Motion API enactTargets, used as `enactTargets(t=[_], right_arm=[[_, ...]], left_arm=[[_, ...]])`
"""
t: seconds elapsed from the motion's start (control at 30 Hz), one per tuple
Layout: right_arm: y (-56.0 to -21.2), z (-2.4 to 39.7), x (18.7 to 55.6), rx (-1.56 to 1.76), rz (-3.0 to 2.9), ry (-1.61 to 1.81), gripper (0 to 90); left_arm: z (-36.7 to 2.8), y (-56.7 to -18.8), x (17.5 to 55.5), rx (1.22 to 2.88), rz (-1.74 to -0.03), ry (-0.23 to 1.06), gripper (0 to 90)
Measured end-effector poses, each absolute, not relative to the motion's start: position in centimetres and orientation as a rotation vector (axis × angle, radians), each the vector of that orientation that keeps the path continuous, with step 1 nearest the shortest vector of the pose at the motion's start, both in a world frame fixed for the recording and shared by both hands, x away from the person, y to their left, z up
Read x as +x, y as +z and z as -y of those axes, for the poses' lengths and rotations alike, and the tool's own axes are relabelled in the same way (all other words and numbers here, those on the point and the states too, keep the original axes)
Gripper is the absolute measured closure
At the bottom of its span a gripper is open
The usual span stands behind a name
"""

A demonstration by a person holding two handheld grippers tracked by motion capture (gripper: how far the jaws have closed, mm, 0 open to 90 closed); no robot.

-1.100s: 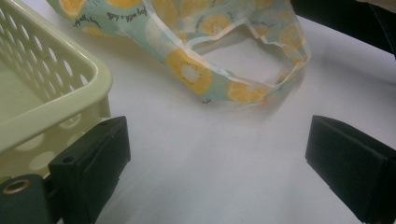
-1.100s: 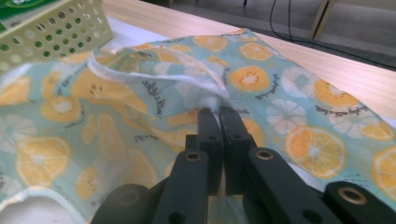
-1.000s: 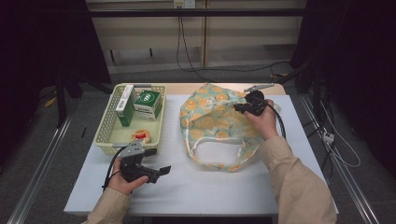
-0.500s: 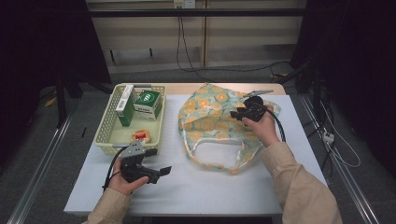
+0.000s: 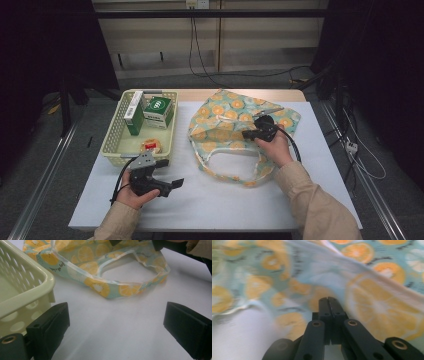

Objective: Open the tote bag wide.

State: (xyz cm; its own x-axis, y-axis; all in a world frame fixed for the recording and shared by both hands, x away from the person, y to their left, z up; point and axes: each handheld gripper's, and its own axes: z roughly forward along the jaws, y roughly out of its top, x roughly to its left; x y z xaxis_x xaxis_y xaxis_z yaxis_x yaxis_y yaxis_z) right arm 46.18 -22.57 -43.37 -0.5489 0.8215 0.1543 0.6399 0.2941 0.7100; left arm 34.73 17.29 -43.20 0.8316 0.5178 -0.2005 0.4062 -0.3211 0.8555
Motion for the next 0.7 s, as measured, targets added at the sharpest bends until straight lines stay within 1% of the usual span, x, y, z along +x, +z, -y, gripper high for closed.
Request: enactTargets(t=[0.03, 0.07, 0.2, 0.3, 0.4, 0.57, 0.7], right_arm=[[-43.6, 22.7, 46.5, 1.339, -2.3, 1.101, 89.8], [-43.9, 23.0, 47.2, 1.325, -2.245, 1.042, 87.4], [-44.5, 23.7, 48.4, 1.352, -2.202, 0.985, 87.4], [-45.0, 24.2, 48.8, 1.37, -2.198, 0.975, 89.4], [-45.6, 24.0, 48.2, 1.324, -2.291, 0.93, 90.0], [-45.6, 23.5, 45.9, 1.306, -2.397, 1.041, 90.0], [-45.4, 22.9, 45.2, 1.274, -2.431, 1.024, 89.7]], left_arm=[[-17.3, -43.2, 34.7, 1.955, -0.684, 0.134, 6.6], [-17.3, -43.2, 34.8, 1.956, -0.683, 0.131, 6.7], [-17.2, -43.4, 34.9, 1.963, -0.684, 0.125, 6.7], [-17.2, -43.4, 34.9, 1.964, -0.69, 0.126, 6.6], [-17.3, -43.4, 34.9, 1.96, -0.692, 0.128, 6.6], [-17.1, -43.5, 34.8, 1.967, -0.687, 0.127, 6.7], [-17.0, -43.4, 34.8, 1.969, -0.681, 0.126, 6.8]])
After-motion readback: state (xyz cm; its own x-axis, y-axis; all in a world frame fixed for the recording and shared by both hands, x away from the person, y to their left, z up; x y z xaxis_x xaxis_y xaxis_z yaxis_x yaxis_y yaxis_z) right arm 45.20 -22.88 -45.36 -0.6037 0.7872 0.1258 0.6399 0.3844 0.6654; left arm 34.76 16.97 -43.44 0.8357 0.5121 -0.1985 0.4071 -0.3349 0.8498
